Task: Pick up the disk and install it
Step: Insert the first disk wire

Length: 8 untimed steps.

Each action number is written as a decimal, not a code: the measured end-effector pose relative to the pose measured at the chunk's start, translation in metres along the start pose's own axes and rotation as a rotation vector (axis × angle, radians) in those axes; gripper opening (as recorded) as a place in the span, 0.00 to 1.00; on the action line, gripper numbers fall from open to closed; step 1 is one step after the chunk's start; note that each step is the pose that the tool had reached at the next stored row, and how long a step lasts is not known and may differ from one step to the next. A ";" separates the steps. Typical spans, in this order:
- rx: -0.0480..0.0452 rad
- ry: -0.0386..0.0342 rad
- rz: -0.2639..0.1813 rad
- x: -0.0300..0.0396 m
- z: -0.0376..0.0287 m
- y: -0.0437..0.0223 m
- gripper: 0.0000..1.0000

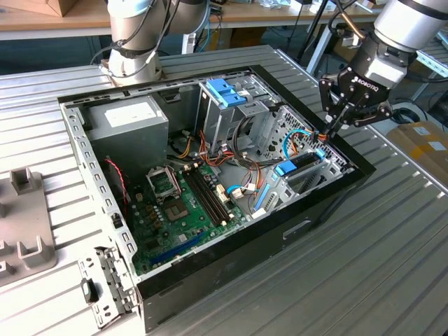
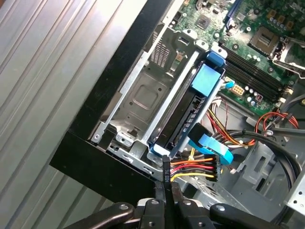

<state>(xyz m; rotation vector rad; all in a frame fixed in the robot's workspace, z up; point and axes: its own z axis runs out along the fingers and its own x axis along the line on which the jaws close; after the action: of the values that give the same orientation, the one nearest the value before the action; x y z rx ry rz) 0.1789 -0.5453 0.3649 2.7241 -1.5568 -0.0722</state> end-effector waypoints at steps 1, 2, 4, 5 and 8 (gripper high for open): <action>0.0003 -0.0002 0.009 0.0000 -0.0001 0.0000 0.16; 0.0006 -0.0004 0.018 0.0000 0.0000 0.0000 0.16; 0.0014 -0.0009 0.036 0.0000 0.0000 0.0000 0.16; 0.0017 -0.0012 0.044 0.0000 0.0000 0.0000 0.16; 0.0024 -0.0016 0.065 0.0000 0.0000 0.0000 0.16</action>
<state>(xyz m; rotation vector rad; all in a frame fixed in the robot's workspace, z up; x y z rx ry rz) 0.1789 -0.5454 0.3649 2.6734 -1.6450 -0.0723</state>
